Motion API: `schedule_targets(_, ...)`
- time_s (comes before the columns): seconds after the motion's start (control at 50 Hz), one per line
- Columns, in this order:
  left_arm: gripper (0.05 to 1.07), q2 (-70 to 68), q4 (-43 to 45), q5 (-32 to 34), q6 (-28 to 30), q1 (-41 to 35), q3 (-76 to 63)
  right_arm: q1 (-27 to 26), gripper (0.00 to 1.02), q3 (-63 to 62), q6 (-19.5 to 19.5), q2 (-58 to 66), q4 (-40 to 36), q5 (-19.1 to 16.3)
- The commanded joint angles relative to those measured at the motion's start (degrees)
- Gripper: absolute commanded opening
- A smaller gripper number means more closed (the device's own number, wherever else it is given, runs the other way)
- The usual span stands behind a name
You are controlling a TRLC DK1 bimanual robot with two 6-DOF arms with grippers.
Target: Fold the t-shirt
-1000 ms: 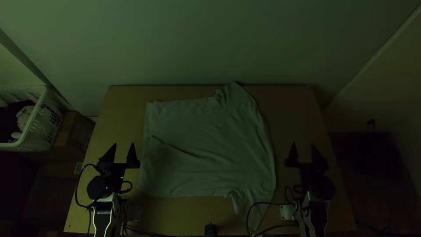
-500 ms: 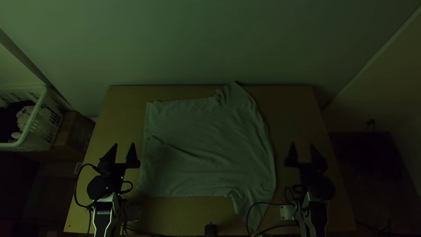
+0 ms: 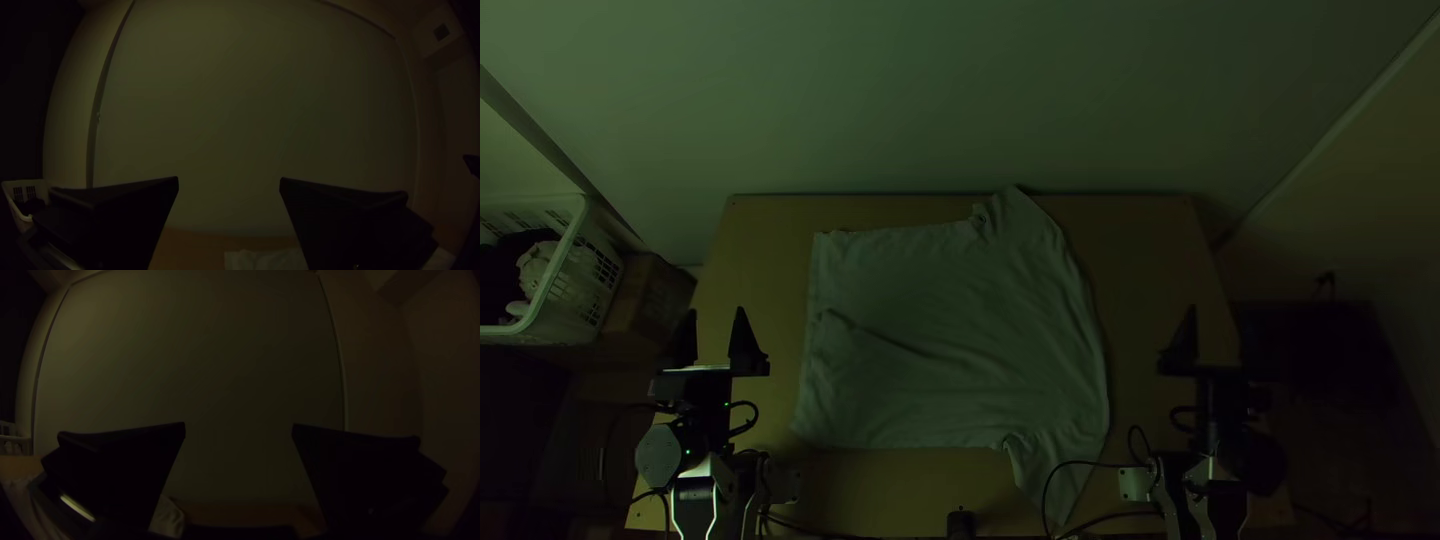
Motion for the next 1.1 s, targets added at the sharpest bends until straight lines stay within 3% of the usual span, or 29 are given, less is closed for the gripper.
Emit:
schedule_targets(0.0,1.03,5.5,1.4,0.0,0.6,0.3,5.3,0.1,0.98,6.3,-1.6,6.4,1.8,0.5)
schedule_targets(0.6,1.03,38.9,7.6,-0.1,-0.2,0.6,30.2,0.4,0.98,36.2,-1.1,45.0,1.8,0.5)
schedule_targets(0.86,1.03,51.9,8.5,-3.8,-0.5,-1.5,40.5,3.1,0.98,47.7,0.0,58.1,0.7,0.8)
schedule_targets(1.08,1.03,61.4,7.7,-6.0,-0.5,-2.6,48.2,6.0,0.98,58.7,0.0,69.0,-4.6,0.8)
